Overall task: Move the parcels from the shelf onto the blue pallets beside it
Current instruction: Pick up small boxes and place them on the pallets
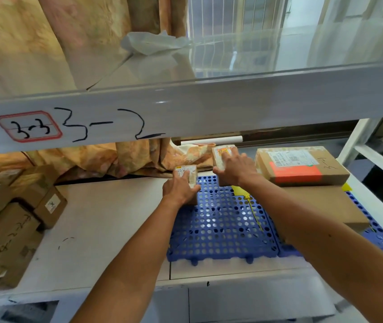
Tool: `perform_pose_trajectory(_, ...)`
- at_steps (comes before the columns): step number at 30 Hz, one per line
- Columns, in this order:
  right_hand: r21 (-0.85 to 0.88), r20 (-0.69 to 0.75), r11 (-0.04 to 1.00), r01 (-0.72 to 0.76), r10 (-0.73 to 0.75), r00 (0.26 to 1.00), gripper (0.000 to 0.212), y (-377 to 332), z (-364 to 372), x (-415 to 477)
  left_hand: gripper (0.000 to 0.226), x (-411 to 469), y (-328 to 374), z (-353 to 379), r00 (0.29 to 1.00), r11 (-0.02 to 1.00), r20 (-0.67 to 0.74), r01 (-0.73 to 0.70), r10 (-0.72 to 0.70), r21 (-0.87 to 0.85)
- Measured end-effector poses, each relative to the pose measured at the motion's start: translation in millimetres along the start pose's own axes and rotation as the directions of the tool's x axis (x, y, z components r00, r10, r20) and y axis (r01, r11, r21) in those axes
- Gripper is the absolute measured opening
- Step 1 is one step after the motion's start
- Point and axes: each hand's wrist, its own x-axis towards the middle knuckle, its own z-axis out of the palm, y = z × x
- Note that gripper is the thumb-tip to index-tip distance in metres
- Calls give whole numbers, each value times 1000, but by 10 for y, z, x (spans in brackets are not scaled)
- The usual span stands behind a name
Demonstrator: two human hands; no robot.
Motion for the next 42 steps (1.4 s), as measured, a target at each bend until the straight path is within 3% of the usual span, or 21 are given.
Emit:
perform_pose_trajectory(5, 36, 8, 999, 9, -10, 1000, 75, -70, 6, 53, 89, 68, -82, -138, 1000, 1000, -3, -26, 26, 13)
perform_pose_trajectory(14, 38, 137, 999, 5, -10, 990, 73, -231, 131, -10, 67, 66, -311, -493, 996, 1000, -89, 11, -13, -23)
perform_pose_trajectory(23, 104, 227, 991, -84, 58, 972, 72, -410, 409, -134, 69, 3, -581, -449, 997, 999, -70, 42, -41, 2)
perform_pose_trajectory(42, 137, 245, 989, -59, 23, 969, 52, -471, 451, -207, 73, -19, -767, -408, 996, 998, -66, 63, -61, 23)
